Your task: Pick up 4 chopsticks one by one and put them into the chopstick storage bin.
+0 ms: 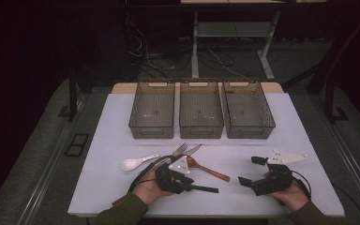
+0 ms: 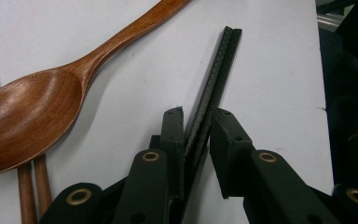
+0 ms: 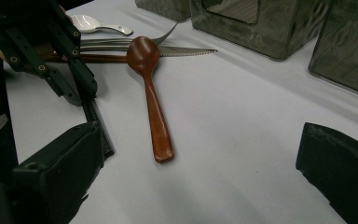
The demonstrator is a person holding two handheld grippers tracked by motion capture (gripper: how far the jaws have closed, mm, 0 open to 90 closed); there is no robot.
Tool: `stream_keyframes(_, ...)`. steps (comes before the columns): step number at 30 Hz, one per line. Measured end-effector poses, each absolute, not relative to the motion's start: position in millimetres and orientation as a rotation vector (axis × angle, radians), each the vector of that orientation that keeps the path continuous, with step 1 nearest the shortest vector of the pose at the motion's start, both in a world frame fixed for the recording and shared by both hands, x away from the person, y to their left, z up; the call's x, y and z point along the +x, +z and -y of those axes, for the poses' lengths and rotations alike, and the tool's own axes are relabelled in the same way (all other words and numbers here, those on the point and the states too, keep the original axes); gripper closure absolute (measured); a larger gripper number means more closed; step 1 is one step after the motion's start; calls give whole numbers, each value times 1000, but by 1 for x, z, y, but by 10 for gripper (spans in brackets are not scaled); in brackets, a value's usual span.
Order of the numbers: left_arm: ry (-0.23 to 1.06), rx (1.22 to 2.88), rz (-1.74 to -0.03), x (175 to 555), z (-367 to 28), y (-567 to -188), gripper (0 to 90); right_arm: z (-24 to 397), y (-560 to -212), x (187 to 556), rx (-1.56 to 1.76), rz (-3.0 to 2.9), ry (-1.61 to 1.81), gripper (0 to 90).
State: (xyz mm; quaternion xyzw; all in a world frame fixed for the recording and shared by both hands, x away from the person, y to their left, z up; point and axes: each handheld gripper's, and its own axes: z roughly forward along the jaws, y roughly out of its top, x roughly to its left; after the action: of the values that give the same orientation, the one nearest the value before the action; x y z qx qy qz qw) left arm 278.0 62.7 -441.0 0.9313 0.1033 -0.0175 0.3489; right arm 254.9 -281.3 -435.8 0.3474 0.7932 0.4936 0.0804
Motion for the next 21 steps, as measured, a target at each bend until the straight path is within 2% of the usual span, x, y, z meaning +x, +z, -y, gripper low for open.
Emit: stream_keyframes(21, 11, 2416, -287, 276, -67, -440, 768, 282, -435, 255, 1042, -2367, 1481, 6)
